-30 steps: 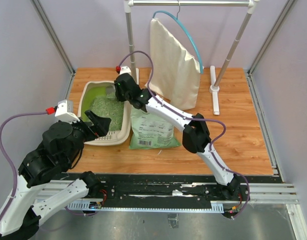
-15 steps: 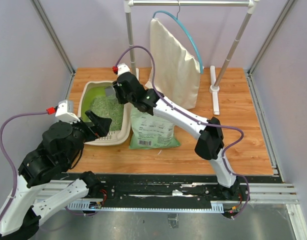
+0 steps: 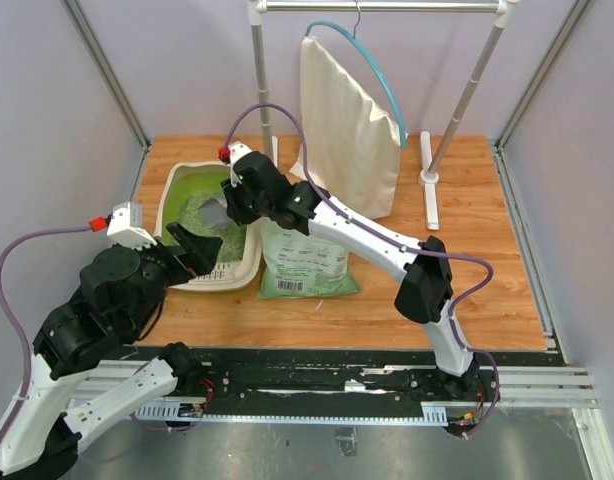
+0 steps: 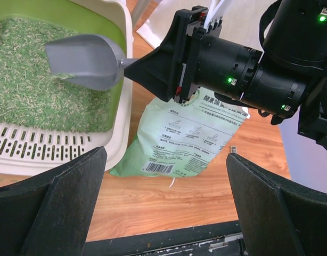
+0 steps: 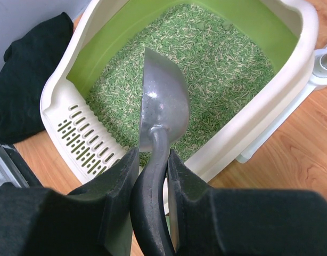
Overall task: Fill the litter box with clean litter
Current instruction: 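Pour the cat litter into the litter box, then scoop the cat litter from the cat litter bag.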
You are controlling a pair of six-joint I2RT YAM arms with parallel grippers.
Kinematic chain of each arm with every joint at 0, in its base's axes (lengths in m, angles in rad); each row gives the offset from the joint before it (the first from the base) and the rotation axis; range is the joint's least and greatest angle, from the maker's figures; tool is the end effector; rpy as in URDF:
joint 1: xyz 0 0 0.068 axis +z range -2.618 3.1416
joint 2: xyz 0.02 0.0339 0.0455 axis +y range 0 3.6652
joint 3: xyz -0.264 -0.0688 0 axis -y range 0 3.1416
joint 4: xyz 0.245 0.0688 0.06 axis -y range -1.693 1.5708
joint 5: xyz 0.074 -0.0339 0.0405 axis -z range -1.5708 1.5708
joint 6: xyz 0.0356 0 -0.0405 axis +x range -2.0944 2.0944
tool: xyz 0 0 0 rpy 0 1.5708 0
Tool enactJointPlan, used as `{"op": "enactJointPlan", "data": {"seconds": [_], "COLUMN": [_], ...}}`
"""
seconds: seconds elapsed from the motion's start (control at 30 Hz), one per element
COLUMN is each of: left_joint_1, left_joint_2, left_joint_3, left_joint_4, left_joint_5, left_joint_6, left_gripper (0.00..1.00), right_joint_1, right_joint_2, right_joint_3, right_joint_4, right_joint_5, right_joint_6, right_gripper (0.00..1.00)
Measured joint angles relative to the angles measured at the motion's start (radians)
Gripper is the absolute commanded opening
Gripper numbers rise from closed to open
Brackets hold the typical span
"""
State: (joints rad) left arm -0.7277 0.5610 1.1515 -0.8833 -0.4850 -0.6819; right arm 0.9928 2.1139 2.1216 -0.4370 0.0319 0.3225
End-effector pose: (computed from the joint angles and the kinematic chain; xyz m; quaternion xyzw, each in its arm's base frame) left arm 0.0615 -0.0326 0.4098 -0.1253 0.7823 -0.2283 0.5659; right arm 0.2745 0.4187 0.3558 -0.2686 0.7974 0.3196 0.4357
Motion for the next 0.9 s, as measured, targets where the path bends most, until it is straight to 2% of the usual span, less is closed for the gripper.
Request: {"op": "enactJointPlan", "data": {"seconds": [0.23,0.53,0.67,0.9], "left_joint_1": [0.000,0.000,0.000,0.000], "left_joint_2": [-0.009,-0.009,-0.010,-0.011], "left_joint_3": [0.000,-0.002,-0.004,-0.006], "left_joint_4": [0.000,0.007,0.011,0.015], "left_joint_5": [0.001,0.014,0.017,0.029], "left_joint_6": [-0.001,-0.004,-0.004,-0.004], "left_gripper": [1.00,1.00,1.00,1.00], "right_joint_1": [0.019,0.020,0.018,0.016], "right_joint_2": [-0.013,-0.187,-0.291,-0.397], "right_joint_3": [-0.008,-0.196,-0.324,-0.407], "right_joint_4": [-0.013,0.062,0.132,0.179], "right_joint_5": [0.035,0.155,0.127,0.041], "right_joint_6": [-0.033,-0.068,-0.057,-0.006], "right_gripper": [0.01,0.01,0.01,0.01]}}
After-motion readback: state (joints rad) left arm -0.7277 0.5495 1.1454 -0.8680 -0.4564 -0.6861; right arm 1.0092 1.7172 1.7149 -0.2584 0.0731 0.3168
